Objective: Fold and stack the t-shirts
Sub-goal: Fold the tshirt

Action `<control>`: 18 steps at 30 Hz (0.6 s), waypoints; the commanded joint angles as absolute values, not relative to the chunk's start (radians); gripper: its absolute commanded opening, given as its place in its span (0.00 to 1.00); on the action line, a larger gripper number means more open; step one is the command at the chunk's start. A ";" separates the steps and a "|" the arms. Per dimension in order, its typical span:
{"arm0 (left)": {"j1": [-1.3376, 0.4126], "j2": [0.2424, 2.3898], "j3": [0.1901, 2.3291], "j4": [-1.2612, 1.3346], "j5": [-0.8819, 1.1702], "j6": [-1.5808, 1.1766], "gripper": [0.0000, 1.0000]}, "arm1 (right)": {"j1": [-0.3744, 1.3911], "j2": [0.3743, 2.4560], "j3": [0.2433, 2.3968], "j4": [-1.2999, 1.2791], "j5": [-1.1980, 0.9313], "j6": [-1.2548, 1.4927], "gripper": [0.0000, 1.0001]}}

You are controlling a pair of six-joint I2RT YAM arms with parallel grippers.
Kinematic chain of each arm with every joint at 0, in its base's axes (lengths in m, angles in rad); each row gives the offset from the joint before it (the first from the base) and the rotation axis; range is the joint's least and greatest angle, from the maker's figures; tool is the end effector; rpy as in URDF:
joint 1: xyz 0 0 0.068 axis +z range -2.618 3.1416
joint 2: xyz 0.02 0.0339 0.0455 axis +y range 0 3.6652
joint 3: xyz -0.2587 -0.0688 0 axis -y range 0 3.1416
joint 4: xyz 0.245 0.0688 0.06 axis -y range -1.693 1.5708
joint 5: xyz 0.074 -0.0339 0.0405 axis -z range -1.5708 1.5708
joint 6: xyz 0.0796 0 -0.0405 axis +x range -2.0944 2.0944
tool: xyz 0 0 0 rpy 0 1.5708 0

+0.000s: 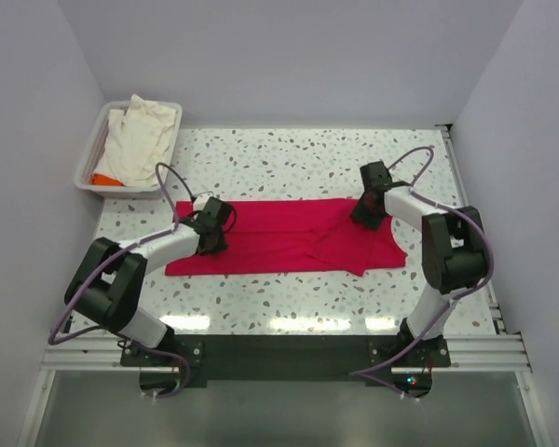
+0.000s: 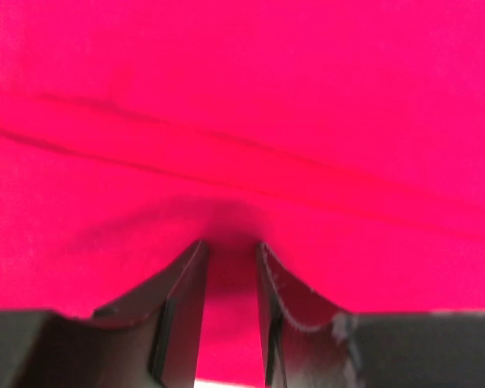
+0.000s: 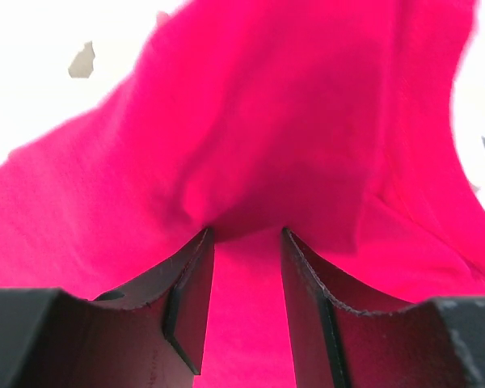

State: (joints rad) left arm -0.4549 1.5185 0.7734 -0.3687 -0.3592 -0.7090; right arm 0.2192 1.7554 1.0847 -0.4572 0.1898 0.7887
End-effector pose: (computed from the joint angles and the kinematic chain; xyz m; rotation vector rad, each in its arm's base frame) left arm 0.2753 -0.1035 0.1165 -0.4328 2.5328 0.0612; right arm 0.3565 0.0640 0.1250 0.8030 2.5401 0.0676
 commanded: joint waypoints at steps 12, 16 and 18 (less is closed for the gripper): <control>-0.715 1.485 0.551 -0.186 -0.238 -0.966 0.28 | 0.213 2.107 1.630 -0.544 0.173 0.632 0.42; -0.790 1.413 0.460 -0.140 -0.164 -1.066 0.27 | 0.225 2.232 1.785 -0.563 0.115 0.566 0.43; -0.848 1.396 0.460 -0.141 -0.155 -1.106 0.27 | 0.247 2.299 1.860 -0.563 0.084 0.537 0.43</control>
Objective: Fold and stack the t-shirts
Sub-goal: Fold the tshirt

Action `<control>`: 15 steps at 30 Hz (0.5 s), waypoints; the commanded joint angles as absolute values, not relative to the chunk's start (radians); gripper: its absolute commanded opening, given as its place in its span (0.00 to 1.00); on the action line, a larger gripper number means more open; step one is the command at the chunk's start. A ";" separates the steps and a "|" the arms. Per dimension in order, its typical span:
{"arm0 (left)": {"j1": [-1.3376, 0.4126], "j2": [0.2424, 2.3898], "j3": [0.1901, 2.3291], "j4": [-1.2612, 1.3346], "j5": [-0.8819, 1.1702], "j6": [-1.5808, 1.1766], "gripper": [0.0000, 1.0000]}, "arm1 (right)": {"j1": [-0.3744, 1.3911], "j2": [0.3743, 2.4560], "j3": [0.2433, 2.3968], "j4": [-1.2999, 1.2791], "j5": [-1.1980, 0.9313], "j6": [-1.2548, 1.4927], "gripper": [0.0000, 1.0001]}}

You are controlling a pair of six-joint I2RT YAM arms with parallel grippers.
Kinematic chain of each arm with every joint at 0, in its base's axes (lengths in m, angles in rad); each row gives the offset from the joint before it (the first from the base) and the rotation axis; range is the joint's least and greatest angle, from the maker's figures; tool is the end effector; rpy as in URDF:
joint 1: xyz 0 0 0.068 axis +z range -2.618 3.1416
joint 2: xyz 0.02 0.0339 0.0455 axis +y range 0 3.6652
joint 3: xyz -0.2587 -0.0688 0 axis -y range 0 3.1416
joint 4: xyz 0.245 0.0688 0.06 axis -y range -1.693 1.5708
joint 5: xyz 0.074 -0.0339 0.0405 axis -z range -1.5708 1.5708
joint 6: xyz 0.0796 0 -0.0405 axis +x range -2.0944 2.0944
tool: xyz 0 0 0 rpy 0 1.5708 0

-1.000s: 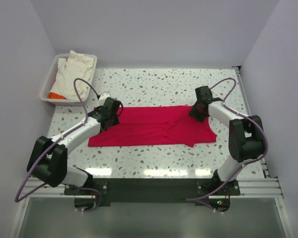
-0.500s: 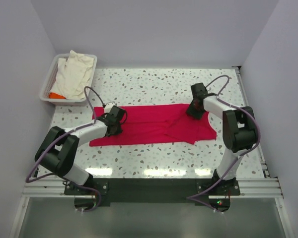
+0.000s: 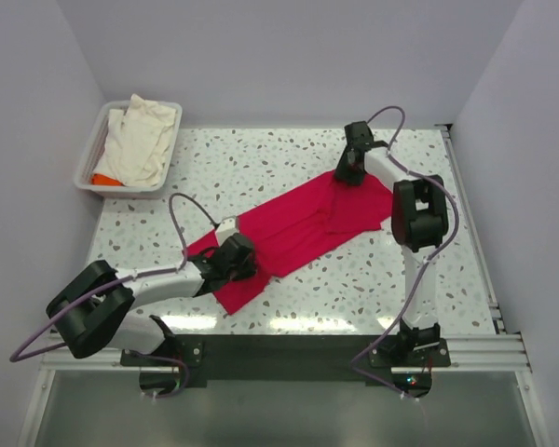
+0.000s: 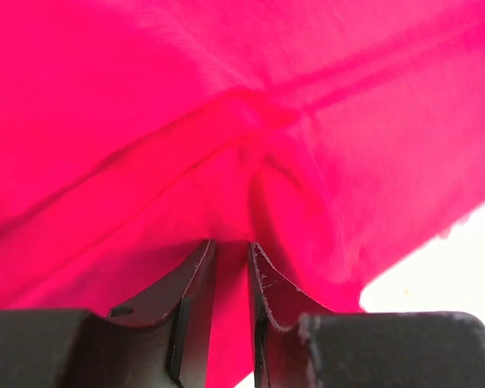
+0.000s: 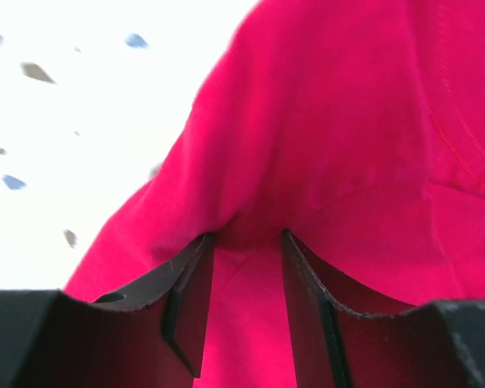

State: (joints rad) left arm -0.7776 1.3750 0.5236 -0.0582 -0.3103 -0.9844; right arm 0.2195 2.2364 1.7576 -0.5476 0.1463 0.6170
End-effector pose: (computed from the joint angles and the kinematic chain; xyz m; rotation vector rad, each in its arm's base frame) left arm 0.2082 -0.1709 0.1043 -0.3852 2.4332 -0.4064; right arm 0.4944 0.0984 0.1267 0.5620 2.5227 0.1199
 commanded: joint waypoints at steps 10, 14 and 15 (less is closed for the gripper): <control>-1.092 1.500 0.587 -0.135 -0.109 -1.157 0.31 | 0.442 2.456 2.077 -0.572 0.084 0.296 0.51; -1.108 1.480 0.617 -0.147 -0.116 -1.111 0.38 | 0.442 2.415 2.095 -0.592 0.129 0.273 0.64; -1.108 1.453 0.642 -0.188 -0.136 -1.097 0.40 | 0.440 2.384 2.109 -0.595 0.139 0.267 0.66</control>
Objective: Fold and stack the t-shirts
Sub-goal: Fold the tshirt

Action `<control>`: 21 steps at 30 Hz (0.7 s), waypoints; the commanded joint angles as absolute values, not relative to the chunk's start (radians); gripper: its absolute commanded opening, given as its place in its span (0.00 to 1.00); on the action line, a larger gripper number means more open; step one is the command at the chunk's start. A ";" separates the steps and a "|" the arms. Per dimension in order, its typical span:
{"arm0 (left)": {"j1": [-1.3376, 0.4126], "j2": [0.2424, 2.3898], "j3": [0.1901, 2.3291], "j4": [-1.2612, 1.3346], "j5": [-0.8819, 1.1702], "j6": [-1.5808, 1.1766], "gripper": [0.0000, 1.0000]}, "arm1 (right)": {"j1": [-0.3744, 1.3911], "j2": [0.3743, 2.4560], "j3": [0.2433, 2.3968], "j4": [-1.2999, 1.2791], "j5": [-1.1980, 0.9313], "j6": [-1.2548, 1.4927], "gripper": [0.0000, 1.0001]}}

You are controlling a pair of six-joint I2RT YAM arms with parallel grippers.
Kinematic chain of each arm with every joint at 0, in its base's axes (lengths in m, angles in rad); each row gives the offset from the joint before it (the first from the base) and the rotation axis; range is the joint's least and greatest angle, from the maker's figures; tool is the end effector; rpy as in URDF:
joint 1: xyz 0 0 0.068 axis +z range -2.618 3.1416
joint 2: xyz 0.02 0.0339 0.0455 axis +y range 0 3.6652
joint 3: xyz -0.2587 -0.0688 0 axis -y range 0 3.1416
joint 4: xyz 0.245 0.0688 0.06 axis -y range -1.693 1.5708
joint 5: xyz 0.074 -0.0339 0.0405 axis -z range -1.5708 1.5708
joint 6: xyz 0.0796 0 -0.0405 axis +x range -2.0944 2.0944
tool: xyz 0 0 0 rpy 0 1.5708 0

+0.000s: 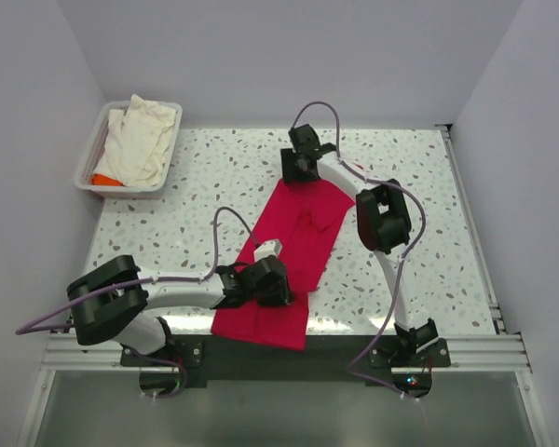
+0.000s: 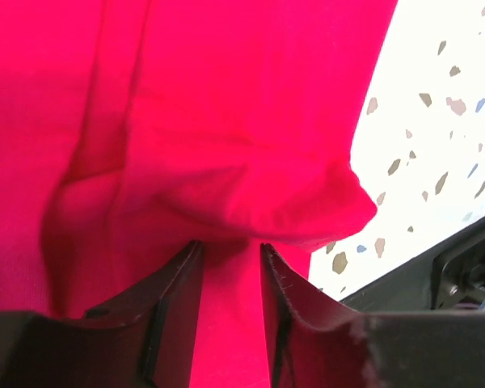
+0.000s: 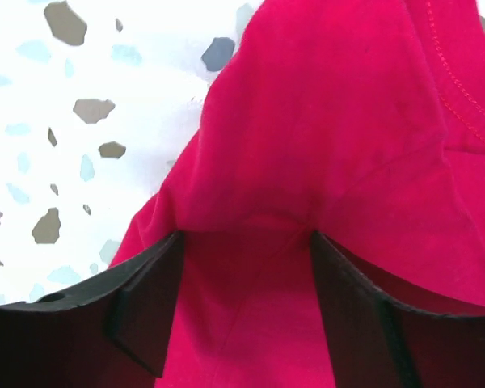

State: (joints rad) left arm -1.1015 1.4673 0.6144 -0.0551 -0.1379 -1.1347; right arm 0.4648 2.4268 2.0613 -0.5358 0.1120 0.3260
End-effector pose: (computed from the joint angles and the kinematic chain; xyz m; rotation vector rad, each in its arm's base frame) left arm 0.1426 -0.2570 0.1053 -0.1064 2.6348 -0.7361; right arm 0.5052 0.2434 0.1315 -0.1235 2.4722 0.2035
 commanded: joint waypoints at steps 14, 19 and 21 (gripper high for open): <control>-1.100 1.377 0.736 -0.451 -0.364 -0.799 0.35 | 0.442 1.974 1.799 -0.707 0.268 0.523 0.66; -1.103 1.381 0.683 -0.393 -0.273 -0.796 0.31 | 0.442 1.901 1.580 -0.586 0.261 0.577 0.47; -1.104 1.379 0.669 -0.382 -0.258 -0.796 0.31 | 0.442 1.933 1.565 -0.584 0.258 0.577 0.38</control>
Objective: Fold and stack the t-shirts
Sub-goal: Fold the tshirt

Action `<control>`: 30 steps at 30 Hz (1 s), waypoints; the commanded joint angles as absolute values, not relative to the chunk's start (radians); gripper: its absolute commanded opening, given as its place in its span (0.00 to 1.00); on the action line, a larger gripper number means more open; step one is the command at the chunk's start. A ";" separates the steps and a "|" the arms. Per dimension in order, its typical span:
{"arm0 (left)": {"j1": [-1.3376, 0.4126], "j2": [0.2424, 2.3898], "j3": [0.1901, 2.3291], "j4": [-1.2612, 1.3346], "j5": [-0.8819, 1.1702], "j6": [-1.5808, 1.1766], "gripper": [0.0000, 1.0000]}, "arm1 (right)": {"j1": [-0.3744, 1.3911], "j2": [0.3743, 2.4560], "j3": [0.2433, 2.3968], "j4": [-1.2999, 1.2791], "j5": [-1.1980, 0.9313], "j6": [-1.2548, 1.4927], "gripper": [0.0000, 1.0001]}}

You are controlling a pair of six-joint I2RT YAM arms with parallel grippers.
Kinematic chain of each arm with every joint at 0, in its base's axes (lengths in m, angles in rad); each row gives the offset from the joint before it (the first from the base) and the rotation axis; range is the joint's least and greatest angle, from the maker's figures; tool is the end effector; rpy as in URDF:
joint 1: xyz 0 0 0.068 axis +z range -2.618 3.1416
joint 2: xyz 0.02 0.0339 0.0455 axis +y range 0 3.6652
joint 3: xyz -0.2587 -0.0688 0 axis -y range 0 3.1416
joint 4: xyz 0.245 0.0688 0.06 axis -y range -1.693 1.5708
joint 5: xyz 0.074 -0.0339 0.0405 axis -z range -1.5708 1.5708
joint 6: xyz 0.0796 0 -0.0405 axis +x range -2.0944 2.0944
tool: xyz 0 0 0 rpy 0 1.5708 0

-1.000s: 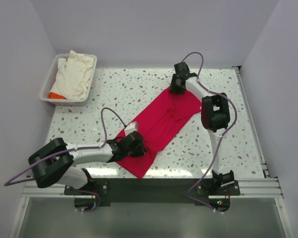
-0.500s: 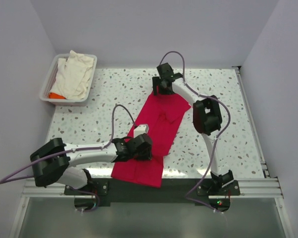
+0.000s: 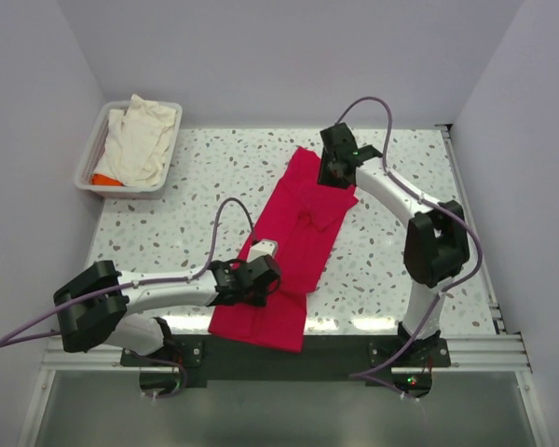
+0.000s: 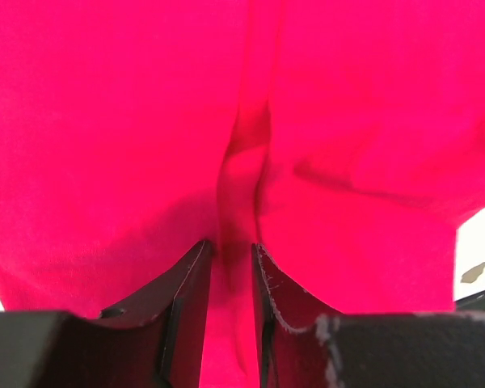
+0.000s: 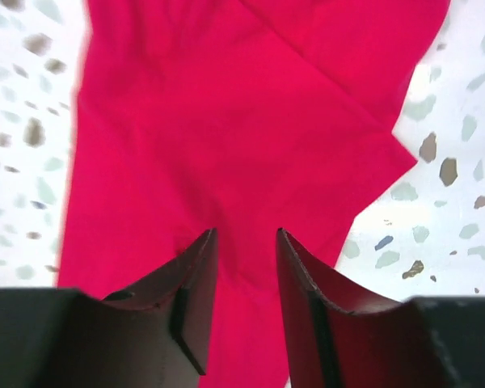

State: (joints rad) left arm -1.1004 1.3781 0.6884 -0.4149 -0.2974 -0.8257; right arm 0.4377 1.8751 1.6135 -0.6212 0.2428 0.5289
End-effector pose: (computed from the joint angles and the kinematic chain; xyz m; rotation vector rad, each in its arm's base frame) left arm 0.1410 -0.2257 0.1237 0.2666 2.6096 -0.2867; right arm 0.4118 0.1716 0.2381 0.2161 2.4139 0.1415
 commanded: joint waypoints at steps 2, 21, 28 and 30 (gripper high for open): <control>-1.106 1.378 0.667 -0.382 -0.256 -0.796 0.31 | 0.442 1.962 1.572 -0.584 0.261 0.578 0.37; -1.069 1.293 0.745 -0.419 -0.275 -0.782 0.43 | 0.408 2.353 1.896 -0.628 0.275 0.499 0.39; -0.983 1.313 0.776 -0.370 -0.226 -0.773 0.50 | 0.382 2.483 2.115 -0.569 0.221 0.394 0.53; -0.944 1.316 0.770 -0.324 -0.171 -0.778 0.52 | 0.376 2.509 2.137 -0.526 0.207 0.373 0.59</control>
